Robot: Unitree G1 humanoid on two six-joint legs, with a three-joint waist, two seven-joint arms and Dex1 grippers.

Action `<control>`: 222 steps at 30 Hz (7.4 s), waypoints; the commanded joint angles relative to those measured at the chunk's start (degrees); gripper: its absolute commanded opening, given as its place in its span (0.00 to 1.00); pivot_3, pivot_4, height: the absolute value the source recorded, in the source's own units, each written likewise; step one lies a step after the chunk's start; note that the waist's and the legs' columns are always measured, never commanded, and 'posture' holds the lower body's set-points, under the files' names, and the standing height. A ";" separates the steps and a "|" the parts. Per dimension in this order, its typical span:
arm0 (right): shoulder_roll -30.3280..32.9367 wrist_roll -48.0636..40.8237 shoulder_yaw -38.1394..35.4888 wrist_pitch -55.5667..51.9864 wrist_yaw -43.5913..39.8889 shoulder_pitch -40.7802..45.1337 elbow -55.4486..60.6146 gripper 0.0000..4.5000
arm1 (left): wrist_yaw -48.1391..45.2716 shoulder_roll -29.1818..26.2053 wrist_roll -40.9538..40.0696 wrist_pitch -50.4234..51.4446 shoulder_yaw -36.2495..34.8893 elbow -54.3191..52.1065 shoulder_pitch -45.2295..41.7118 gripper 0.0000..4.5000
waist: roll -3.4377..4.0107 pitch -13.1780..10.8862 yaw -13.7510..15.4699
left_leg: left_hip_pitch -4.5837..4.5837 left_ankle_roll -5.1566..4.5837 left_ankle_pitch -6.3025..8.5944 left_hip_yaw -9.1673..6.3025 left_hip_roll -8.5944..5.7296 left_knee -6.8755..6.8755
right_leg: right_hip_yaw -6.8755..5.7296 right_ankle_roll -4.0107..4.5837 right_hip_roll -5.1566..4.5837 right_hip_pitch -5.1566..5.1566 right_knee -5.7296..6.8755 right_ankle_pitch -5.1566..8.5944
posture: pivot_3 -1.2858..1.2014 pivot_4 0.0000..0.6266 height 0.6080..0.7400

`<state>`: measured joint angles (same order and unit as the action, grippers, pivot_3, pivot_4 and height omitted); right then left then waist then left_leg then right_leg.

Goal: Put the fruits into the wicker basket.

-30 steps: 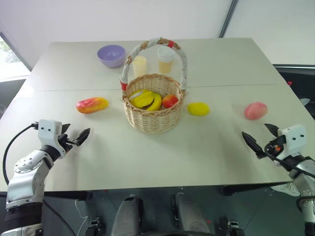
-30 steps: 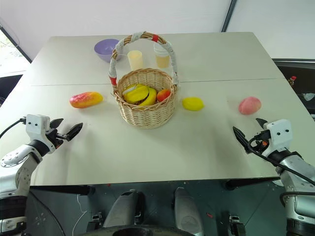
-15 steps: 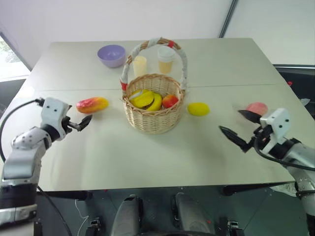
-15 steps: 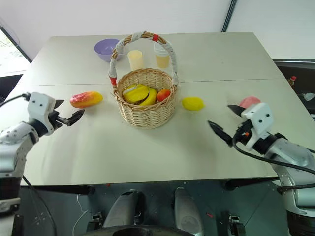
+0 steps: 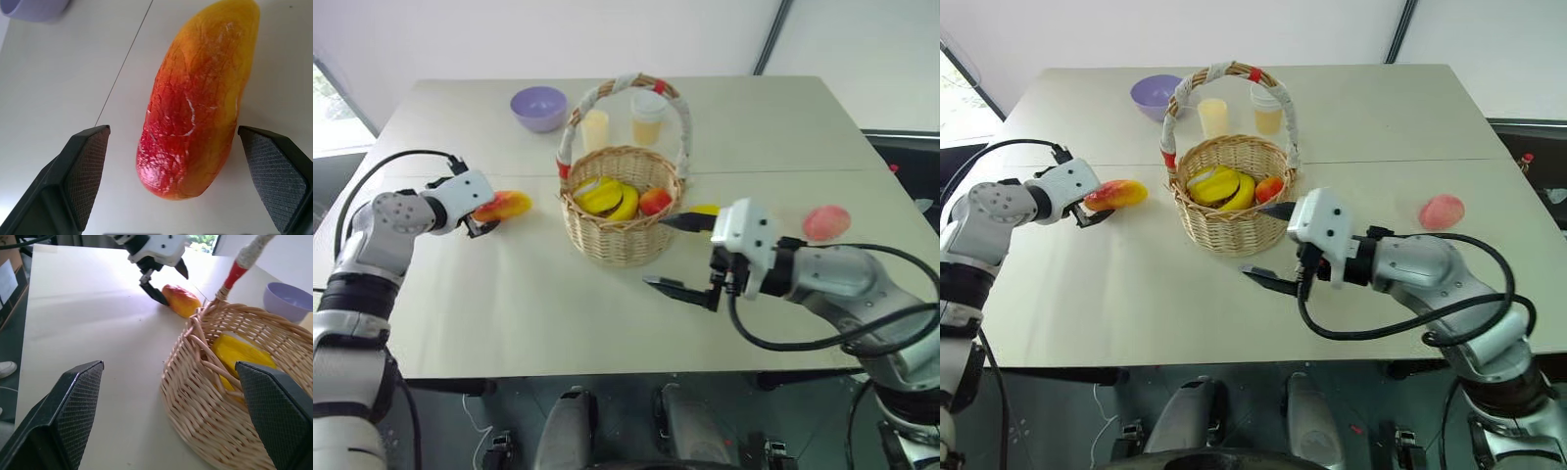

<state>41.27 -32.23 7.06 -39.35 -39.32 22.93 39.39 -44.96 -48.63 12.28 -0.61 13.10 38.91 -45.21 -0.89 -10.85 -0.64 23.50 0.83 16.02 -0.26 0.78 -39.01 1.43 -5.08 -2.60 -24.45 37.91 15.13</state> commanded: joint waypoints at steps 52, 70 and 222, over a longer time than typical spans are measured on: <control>1.65 21.93 -4.42 11.44 4.12 -3.55 -20.47 1.00 | 8.00 26.97 -41.06 31.84 -11.65 -53.50 11.78 0.99 | -0.13 0.00 -0.31 | -0.21 0.05 -0.03 -0.12 0.01 -0.08 | 0.16 -0.06 -0.01 0.16 0.07 -0.04 | 0.52 0.24 1.00; -1.80 49.03 12.39 34.93 3.90 16.41 -58.59 0.69 | 3.02 18.84 -48.03 35.19 -14.51 -67.25 27.43 1.00 | -0.07 -0.02 -0.18 | -0.18 0.09 -0.05 -0.08 0.02 -0.08 | 0.21 -0.06 -0.06 0.11 0.07 -0.04 | 0.52 0.24 1.00; -23.02 15.71 -15.98 13.49 20.39 15.18 -36.57 0.02 | 2.75 19.68 -47.78 23.36 -20.06 -61.14 29.79 1.00 | 0.18 -0.04 -1.26 | -0.11 0.05 -0.03 -0.12 0.16 0.14 | 0.16 -0.03 -0.07 0.00 -0.02 -0.06 | 0.52 0.24 1.00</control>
<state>15.95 -16.48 -4.52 -27.18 -20.45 37.35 -1.86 -42.10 -28.91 -35.48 23.48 -6.98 -20.77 -14.37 -0.71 -10.90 -1.90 23.39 0.88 16.00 -0.38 0.93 -38.87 1.59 -5.11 -2.69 -24.45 37.89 15.07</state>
